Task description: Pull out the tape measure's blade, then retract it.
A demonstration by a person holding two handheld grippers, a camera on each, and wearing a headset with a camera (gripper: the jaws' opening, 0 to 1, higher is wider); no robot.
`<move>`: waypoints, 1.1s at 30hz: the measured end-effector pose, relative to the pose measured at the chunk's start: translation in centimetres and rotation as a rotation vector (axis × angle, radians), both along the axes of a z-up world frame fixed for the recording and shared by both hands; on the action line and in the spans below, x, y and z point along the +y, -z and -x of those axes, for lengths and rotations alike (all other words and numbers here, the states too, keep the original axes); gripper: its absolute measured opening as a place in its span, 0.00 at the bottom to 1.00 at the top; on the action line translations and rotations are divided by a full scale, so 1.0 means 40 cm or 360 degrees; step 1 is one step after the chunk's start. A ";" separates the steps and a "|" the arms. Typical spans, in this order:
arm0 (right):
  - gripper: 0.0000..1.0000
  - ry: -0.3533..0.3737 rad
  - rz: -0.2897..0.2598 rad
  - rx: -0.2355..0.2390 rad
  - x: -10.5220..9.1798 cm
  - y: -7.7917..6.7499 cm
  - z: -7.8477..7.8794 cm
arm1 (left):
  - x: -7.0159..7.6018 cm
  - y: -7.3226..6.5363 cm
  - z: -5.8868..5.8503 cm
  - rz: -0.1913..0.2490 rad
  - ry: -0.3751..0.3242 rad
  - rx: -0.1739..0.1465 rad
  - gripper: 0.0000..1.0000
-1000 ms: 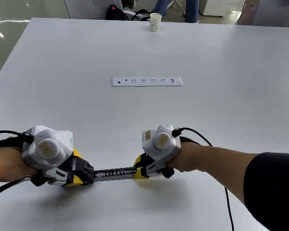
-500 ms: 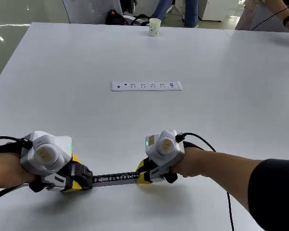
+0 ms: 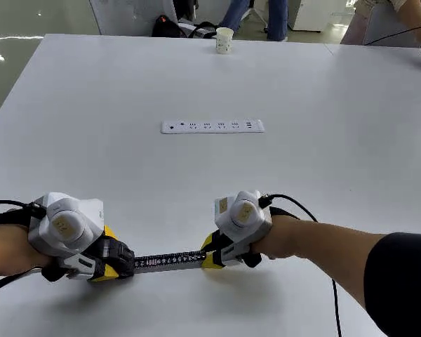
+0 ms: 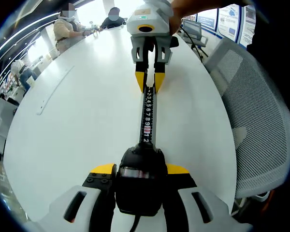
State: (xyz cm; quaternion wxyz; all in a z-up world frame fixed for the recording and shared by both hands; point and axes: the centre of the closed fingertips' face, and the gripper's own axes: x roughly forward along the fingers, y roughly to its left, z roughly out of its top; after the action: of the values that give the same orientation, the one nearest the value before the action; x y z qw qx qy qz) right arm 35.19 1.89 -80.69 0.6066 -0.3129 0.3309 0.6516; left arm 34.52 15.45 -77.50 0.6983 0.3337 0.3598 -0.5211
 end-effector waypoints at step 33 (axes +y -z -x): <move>0.09 0.0018 0.0008 -0.0006 -0.033 0.000 -0.006 | -0.005 -0.006 0.004 0.0001 -0.0009 0.0003 0.32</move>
State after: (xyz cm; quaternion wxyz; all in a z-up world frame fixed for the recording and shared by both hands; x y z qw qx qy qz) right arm 35.43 0.57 -80.69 0.6100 -0.3139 0.3331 0.6468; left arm 34.37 15.23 -77.27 0.6995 0.3320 0.3613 -0.5196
